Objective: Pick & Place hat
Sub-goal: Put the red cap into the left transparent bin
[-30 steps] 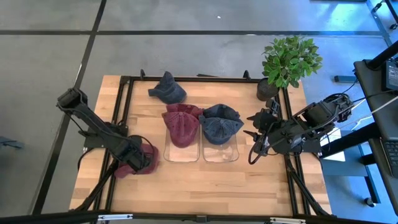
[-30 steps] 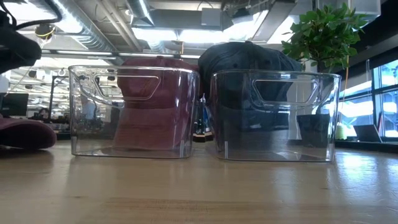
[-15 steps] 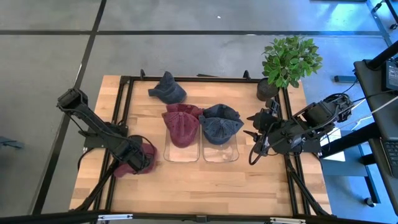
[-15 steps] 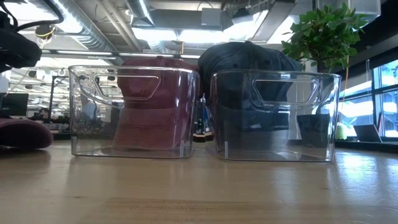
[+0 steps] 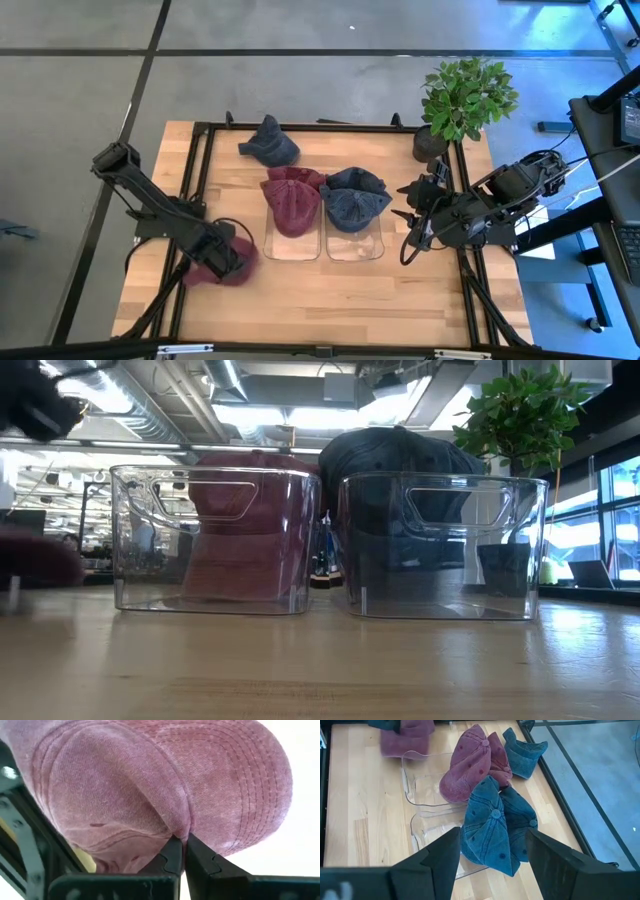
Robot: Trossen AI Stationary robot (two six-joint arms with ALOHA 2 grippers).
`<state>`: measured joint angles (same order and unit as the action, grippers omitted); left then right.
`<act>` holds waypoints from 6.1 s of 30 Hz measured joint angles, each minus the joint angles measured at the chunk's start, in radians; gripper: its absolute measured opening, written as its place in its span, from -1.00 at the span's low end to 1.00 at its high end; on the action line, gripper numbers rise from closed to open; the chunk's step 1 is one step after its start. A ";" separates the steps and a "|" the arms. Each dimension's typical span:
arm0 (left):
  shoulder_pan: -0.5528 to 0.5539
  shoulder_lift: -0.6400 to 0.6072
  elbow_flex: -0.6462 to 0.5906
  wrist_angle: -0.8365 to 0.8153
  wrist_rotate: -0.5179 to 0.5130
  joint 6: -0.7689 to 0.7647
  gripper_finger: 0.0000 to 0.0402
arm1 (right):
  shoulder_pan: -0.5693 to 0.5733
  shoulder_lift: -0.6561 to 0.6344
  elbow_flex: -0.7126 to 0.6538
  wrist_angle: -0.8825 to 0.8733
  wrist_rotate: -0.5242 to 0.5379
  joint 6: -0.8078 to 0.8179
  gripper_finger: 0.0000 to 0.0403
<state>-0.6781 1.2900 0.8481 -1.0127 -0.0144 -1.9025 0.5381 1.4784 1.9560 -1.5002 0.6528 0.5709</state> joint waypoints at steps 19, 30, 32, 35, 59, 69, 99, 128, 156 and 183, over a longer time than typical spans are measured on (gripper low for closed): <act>0.057 0.016 0.515 0.114 0.158 0.540 -0.99 | -0.003 0.000 0.000 0.026 -0.001 -0.027 0.10; 0.202 0.168 0.630 0.202 0.144 1.251 -0.99 | -0.006 0.000 0.000 0.122 -0.025 0.189 0.10; 0.212 0.196 0.655 0.199 0.096 1.375 -0.99 | -0.006 0.000 0.000 0.128 -0.062 0.215 0.10; 0.212 0.229 0.703 0.190 -0.017 1.576 -0.99 | -0.006 0.000 0.000 0.140 -0.072 0.287 0.10; 0.109 0.416 0.886 0.128 -1.202 2.288 -0.99 | -0.001 0.136 0.000 0.351 -0.026 -0.027 0.10; 0.075 0.416 0.886 0.182 -1.332 2.331 -0.99 | -0.005 0.184 0.000 0.396 0.008 -0.026 0.07; 0.008 0.323 0.886 0.207 -0.916 2.129 -0.89 | -0.013 0.150 0.000 0.275 -0.175 -0.107 -0.92; 0.060 0.245 0.886 0.114 -0.693 1.739 -0.15 | -0.002 0.156 0.000 0.059 -0.542 -0.047 -0.92; 0.126 0.247 0.886 0.121 -0.621 1.661 -0.22 | -0.006 0.156 0.000 0.216 -0.503 -0.135 -0.91; 0.180 0.243 0.932 0.150 -0.552 1.706 -0.80 | -0.010 0.156 0.000 0.198 -0.468 -0.172 -0.44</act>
<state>-0.4980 1.5331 1.7801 -0.8628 -0.5659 -0.1963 0.5285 1.6348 1.9560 -1.3019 0.1846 0.3985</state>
